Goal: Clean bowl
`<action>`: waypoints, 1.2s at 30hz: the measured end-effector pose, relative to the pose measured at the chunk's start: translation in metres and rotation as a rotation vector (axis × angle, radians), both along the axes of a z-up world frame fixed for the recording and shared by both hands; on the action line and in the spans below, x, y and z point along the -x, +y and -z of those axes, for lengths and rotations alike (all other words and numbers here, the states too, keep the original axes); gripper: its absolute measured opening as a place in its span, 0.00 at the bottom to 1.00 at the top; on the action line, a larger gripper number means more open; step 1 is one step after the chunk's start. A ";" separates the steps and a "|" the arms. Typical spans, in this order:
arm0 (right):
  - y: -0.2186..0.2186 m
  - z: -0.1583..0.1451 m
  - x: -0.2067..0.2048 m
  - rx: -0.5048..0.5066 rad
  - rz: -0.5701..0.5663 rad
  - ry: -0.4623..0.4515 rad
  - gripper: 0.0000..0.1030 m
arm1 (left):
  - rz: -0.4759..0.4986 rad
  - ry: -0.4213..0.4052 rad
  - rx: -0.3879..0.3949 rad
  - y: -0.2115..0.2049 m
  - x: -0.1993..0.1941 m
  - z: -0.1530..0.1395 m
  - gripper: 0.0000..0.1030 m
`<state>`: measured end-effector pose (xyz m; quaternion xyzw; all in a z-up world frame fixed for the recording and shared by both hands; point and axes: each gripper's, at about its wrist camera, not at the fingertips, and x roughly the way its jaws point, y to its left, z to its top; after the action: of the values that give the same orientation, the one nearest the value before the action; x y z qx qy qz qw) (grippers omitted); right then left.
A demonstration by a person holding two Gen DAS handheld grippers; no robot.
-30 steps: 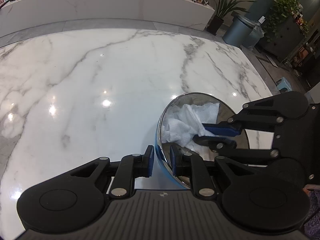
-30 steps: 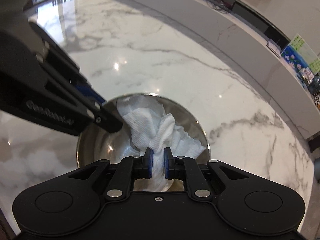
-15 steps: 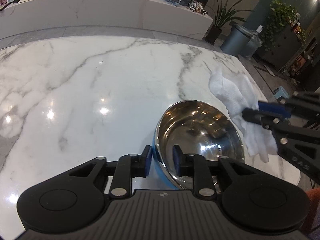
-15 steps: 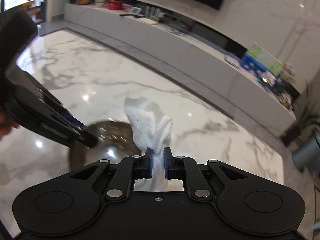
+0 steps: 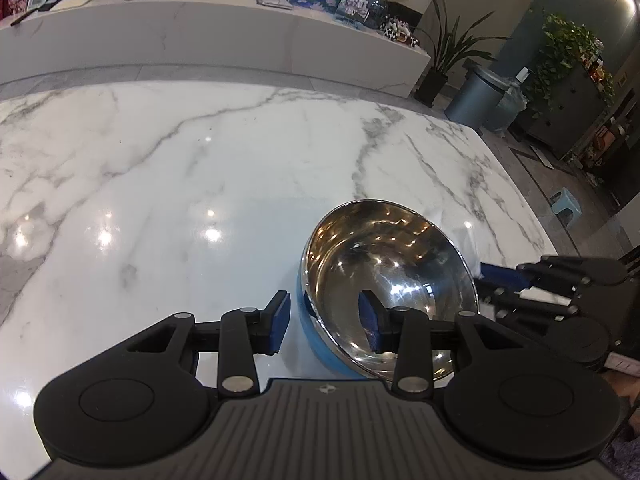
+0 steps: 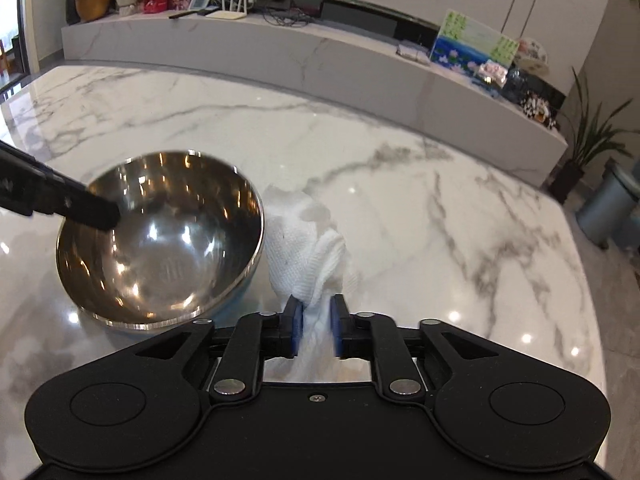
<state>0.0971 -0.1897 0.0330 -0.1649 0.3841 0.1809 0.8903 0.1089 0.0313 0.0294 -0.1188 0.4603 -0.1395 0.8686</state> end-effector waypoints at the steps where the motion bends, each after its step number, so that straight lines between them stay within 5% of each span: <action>1: -0.005 0.000 0.004 -0.033 0.047 -0.021 0.44 | -0.001 -0.001 0.001 -0.001 0.001 0.000 0.35; 7: -0.021 0.008 0.016 -0.163 0.213 -0.024 0.49 | -0.010 -0.007 0.009 -0.004 0.005 0.000 0.40; 14: -0.028 0.031 0.011 -0.296 0.373 0.076 0.49 | -0.027 0.005 0.042 -0.002 0.011 0.002 0.40; 20: -0.018 0.034 0.016 -0.265 0.351 0.045 0.47 | -0.037 0.011 0.044 -0.004 0.013 0.005 0.42; 27: 0.002 0.035 0.022 -0.173 0.268 -0.018 0.18 | -0.032 0.009 0.029 -0.005 0.015 0.005 0.38; 36: -0.008 0.004 0.028 -0.196 0.235 -0.141 0.15 | -0.027 -0.001 0.037 0.002 0.013 0.006 0.31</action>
<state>0.0688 -0.1978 0.0287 -0.0435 0.3178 0.0998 0.9419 0.0955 0.0334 0.0230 -0.1408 0.4554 -0.1364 0.8684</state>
